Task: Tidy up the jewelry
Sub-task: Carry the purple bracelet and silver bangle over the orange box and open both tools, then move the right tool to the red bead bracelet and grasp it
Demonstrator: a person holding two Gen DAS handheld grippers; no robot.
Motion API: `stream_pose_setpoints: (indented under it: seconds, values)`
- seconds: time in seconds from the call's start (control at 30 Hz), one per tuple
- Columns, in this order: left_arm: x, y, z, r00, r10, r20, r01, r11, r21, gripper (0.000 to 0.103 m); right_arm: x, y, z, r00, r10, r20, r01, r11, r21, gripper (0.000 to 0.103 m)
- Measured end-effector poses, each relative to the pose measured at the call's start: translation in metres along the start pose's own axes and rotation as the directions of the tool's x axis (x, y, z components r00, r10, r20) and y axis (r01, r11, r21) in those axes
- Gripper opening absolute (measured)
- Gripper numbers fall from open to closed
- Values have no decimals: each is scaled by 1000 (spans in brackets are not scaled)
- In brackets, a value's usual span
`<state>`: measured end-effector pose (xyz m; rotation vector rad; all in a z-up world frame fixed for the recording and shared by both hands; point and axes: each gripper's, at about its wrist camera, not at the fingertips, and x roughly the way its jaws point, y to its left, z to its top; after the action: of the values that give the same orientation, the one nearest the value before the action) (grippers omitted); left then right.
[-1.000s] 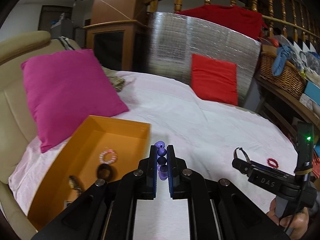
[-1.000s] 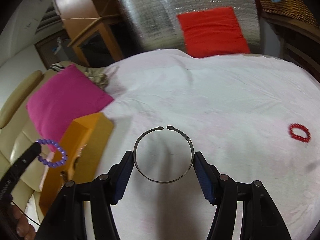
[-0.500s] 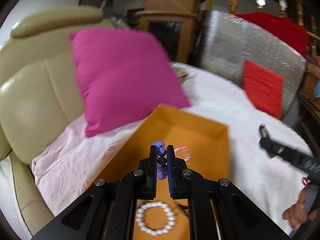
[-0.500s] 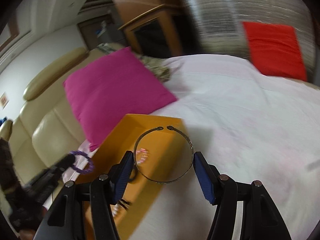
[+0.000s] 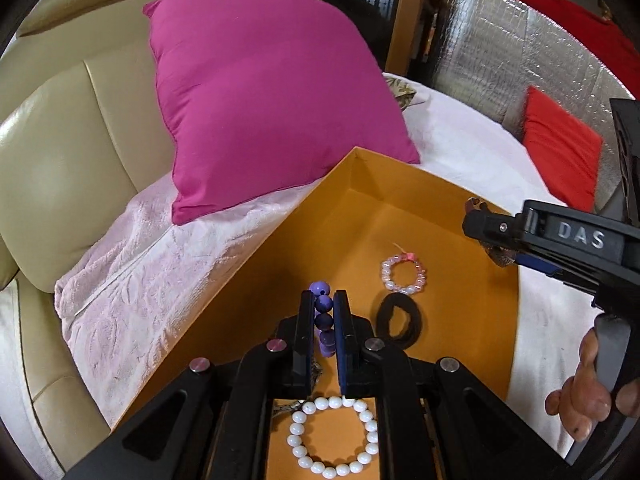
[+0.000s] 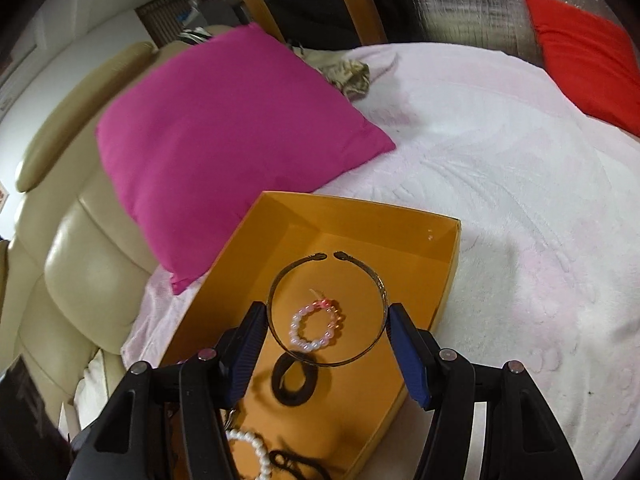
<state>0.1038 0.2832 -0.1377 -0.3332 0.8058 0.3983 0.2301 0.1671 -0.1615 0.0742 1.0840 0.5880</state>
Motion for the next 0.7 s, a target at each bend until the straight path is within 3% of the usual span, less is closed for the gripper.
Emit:
stream_pose_setpoints:
  seconds: [0.2,0.27,0.37,0.47,0.53,0.7]
  values:
    - [4,-2,1,1000,28,-14,-28,1000,9,9,15,-8,10,998,-48,-33,50,998,49,65]
    - [2,-3,1,999,38,-6,-38,999,16,14,14,-10,9,998,-49,-28,50,997,54,65]
    - [-1,-4,1,999,52,6,-52,998,25,37,5,-11,6,999,-41,-8,42,997,59,66]
    - [-5,-7,1,997,74,31,-75,996,40,41,-9,-14,5,999,-30,29,28,997,65,66]
    - [-9,-10,1,994,95,52,-97,994,47,56,-21,-18,4,999,-16,52,12,997,74,66]
    - [-23,-22,3,984,130,124,-138,989,61,64,-58,-32,0,992,-30,125,18,996,91,66]
